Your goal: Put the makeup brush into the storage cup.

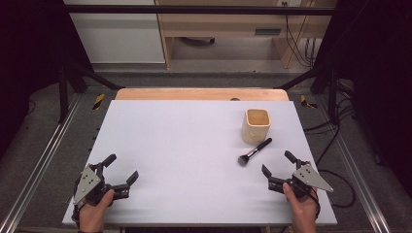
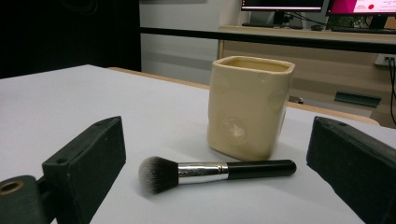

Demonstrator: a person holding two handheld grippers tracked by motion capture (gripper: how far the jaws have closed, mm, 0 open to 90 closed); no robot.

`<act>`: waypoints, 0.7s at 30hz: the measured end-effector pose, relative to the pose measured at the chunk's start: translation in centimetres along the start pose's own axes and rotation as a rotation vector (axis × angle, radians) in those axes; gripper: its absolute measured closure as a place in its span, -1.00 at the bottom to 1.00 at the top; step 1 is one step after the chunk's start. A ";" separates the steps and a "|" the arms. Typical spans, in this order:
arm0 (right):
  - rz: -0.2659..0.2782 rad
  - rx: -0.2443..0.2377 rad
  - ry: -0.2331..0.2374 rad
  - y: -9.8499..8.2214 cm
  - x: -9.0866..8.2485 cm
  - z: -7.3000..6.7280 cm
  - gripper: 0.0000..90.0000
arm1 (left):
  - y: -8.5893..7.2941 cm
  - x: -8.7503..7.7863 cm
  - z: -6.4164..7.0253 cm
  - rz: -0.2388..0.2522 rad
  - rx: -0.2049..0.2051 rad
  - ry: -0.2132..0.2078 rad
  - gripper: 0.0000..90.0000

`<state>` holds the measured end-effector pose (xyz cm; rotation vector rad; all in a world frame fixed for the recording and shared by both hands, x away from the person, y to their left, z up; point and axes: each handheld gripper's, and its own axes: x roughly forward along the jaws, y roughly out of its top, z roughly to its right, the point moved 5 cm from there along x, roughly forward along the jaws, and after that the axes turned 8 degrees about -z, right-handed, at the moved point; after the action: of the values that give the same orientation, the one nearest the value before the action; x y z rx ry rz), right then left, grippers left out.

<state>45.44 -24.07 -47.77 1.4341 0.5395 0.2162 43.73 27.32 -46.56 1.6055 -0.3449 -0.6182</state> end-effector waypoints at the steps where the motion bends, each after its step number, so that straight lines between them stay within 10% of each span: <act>1: -0.003 0.000 0.000 0.0 0.0 -0.1 -0.89 | 0.0 0.0 0.0 -0.004 0.003 -0.001 -0.97; 21: -0.030 -0.019 -0.008 -0.2 0.0 -0.2 -0.89 | 0.0 0.4 0.4 -0.016 0.033 -0.031 -0.97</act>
<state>45.27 -23.91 -47.95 1.4067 0.5509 0.1909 43.84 26.73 -46.61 1.6325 -0.3671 -0.6530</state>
